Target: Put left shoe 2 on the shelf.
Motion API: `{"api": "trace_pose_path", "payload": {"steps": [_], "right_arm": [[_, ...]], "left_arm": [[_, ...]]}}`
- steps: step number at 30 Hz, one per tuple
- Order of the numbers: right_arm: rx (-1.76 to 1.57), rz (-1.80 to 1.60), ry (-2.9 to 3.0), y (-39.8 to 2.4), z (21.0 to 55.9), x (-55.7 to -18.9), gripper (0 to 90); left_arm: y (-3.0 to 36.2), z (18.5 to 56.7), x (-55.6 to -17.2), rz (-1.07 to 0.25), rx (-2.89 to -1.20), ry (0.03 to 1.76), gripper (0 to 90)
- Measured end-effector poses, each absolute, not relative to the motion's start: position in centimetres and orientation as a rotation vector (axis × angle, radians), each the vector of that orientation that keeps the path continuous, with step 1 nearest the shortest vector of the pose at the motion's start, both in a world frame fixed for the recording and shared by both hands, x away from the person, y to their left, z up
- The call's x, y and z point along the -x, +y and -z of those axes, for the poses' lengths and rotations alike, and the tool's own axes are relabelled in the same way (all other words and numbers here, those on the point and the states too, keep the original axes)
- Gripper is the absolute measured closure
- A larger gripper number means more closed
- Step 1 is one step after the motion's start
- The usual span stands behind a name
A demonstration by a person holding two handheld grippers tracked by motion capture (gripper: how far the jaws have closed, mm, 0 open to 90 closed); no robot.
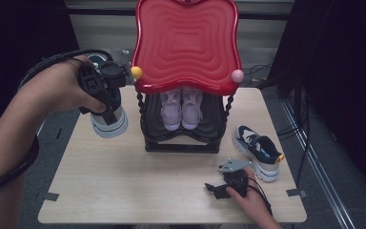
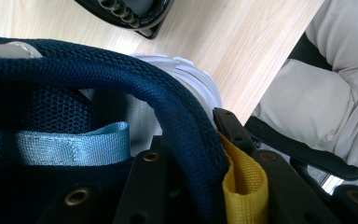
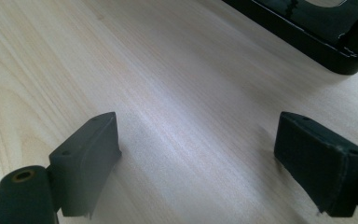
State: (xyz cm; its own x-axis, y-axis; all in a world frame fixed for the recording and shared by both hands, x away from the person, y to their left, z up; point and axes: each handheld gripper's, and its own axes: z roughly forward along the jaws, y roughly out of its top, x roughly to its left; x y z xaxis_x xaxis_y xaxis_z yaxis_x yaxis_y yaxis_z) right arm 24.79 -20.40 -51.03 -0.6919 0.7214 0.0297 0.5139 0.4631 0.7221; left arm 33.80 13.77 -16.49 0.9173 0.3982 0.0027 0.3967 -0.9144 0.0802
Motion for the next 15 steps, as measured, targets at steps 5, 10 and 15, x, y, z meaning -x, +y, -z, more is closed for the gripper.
{"api": "trace_pose_path", "payload": {"steps": [5, 10, 15], "right_arm": [[-1.058, -1.057, 2.434, -20.4, 51.0, -24.8, 13.3], [-1.056, -1.058, 2.434, -20.4, 51.0, -24.8, 13.3], [-1.057, -1.058, 2.435, -20.4, 51.0, -24.8, 13.3]], "left_arm": [[13.7, 15.0, -33.8, -0.066, -3.006, 0.606, 75.3], [13.4, 13.8, -33.9, -0.109, -2.991, 0.614, 75.3], [12.7, 12.6, -34.1, -0.152, -2.973, 0.588, 75.2]]}}
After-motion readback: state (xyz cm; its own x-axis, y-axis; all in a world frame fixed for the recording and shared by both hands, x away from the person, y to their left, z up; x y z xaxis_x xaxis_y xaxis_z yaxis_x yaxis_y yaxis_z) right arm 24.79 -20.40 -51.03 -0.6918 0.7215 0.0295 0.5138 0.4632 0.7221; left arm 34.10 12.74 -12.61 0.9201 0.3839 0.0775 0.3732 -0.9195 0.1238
